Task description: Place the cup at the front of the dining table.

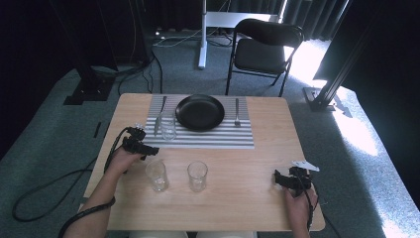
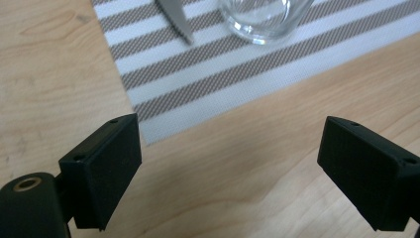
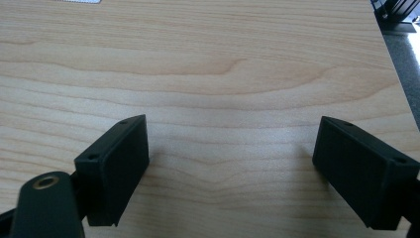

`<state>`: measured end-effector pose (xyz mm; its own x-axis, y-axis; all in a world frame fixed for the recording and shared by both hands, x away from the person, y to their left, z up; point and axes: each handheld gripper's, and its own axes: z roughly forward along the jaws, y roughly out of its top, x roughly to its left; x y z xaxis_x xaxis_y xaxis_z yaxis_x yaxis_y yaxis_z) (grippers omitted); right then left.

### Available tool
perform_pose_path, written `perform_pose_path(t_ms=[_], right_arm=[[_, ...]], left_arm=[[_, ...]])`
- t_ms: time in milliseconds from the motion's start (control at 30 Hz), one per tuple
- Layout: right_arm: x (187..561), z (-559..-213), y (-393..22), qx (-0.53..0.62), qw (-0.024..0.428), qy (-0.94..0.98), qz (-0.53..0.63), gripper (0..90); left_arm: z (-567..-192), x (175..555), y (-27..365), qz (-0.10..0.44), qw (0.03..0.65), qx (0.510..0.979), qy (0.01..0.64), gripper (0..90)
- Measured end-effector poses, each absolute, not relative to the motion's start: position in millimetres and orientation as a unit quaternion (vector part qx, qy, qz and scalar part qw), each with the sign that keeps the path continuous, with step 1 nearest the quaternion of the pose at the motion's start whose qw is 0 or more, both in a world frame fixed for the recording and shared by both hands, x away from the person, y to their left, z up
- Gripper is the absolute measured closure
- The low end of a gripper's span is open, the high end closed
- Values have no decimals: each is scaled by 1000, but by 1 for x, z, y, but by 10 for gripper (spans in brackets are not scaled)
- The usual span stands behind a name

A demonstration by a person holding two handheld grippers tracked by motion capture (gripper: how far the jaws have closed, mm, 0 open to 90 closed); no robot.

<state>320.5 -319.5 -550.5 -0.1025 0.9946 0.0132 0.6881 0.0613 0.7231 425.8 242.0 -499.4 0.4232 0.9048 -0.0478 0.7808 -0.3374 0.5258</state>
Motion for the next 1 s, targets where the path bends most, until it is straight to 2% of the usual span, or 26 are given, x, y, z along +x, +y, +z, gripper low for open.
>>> perform_pose_path(t_ms=[600,1000], right_arm=[[320,-550,-319,618,259,681,296,137],[320,-550,-320,618,259,681,296,137]], left_arm=[[-510,399,266,131,230,807,527,104],[-512,377,288,141,248,791,541,104]])
